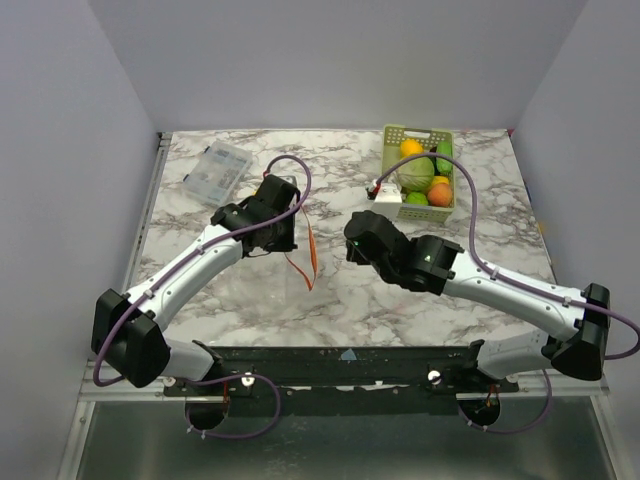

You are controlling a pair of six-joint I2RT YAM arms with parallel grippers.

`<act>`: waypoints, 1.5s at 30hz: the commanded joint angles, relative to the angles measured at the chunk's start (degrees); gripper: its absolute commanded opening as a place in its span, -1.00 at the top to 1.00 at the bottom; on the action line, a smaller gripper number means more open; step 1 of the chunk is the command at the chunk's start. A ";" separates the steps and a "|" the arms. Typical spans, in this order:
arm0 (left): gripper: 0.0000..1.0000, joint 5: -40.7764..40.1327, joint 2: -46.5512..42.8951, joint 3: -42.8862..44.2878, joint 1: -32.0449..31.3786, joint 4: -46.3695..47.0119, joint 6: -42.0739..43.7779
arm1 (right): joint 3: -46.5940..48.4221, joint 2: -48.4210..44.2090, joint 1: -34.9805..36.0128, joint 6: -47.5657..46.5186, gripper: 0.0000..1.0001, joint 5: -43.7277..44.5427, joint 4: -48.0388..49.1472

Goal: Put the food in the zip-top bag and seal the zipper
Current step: Open the zipper of the food storage bag at the center of the board, then pick up the fake vegetable from the bin.

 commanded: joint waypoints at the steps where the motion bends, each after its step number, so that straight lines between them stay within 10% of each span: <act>1: 1.00 5.16 -1.93 -0.38 0.18 2.33 2.43 | -2.24 0.28 0.22 -2.93 0.21 -2.55 6.39; 10: 1.00 8.68 0.44 5.21 0.14 -1.85 8.12 | -8.39 -3.60 -6.08 -4.58 -0.13 -5.69 14.01; 22: 1.00 9.80 7.96 15.29 0.12 -6.46 9.47 | -7.90 2.18 -43.08 -11.50 -0.76 -24.06 19.44; 45: 1.00 17.80 9.00 11.40 0.05 -2.19 9.67 | 7.60 29.44 -51.37 -24.57 -0.40 -11.80 19.18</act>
